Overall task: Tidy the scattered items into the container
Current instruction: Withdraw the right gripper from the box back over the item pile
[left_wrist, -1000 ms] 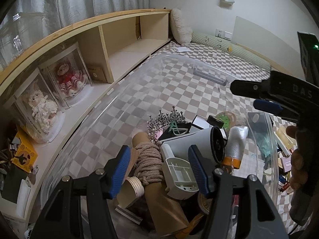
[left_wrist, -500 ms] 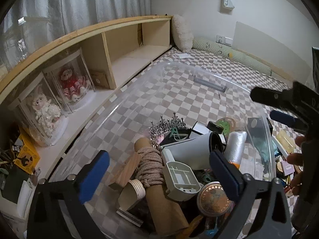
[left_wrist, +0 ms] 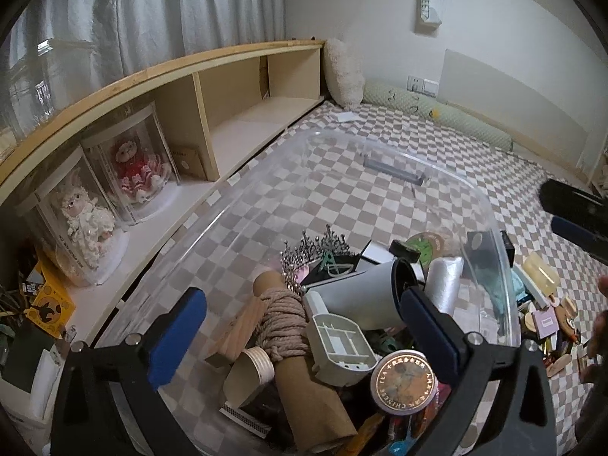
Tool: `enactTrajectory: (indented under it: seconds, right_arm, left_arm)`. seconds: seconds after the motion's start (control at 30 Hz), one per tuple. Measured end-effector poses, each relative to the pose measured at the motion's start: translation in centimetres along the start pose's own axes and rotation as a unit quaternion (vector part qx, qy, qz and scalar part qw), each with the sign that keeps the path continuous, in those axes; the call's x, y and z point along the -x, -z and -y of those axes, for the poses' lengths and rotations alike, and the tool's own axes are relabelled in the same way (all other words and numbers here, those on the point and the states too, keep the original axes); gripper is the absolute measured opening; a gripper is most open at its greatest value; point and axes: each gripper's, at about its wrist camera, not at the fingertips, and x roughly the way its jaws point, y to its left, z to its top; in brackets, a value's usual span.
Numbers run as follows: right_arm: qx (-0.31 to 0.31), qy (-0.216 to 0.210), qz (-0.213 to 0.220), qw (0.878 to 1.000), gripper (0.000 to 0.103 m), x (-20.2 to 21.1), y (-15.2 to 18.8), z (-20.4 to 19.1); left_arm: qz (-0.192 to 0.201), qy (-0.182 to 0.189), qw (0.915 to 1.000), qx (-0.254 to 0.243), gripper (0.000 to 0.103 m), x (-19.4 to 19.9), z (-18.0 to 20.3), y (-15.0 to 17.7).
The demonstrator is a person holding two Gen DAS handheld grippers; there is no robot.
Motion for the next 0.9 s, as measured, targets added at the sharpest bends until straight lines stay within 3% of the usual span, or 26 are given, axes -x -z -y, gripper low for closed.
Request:
enactTrajectory:
  seconds: [0.17, 0.43, 0.77, 0.9]
  right_arm:
    - [0.028, 0.04, 0.028, 0.998, 0.103, 2.6, 0.6, -0.5]
    - [0.091, 0.091, 0.012, 0.992, 0.103, 5.7, 1.8, -0.5]
    - [0.029, 0.088, 0.016, 0.996, 0.103, 9.4, 2.3, 3.1]
    - [0.031, 0.111, 0.037, 0.993, 0.103, 10.8, 2.5, 4.3]
  left_arm:
    - [0.021, 0.002, 0.9998, -0.006, 0.103, 0.7, 0.3, -0.1]
    - [0.05, 0.013, 0.9975, -0.048, 0.103, 2.4, 2.2, -0.3]
    - [0.077, 0.031, 0.9936, -0.076, 0.103, 4.8, 5.1, -0.6]
    - [0.098, 0.037, 0.9924, -0.064, 0.103, 5.9, 6.1, -0.9]
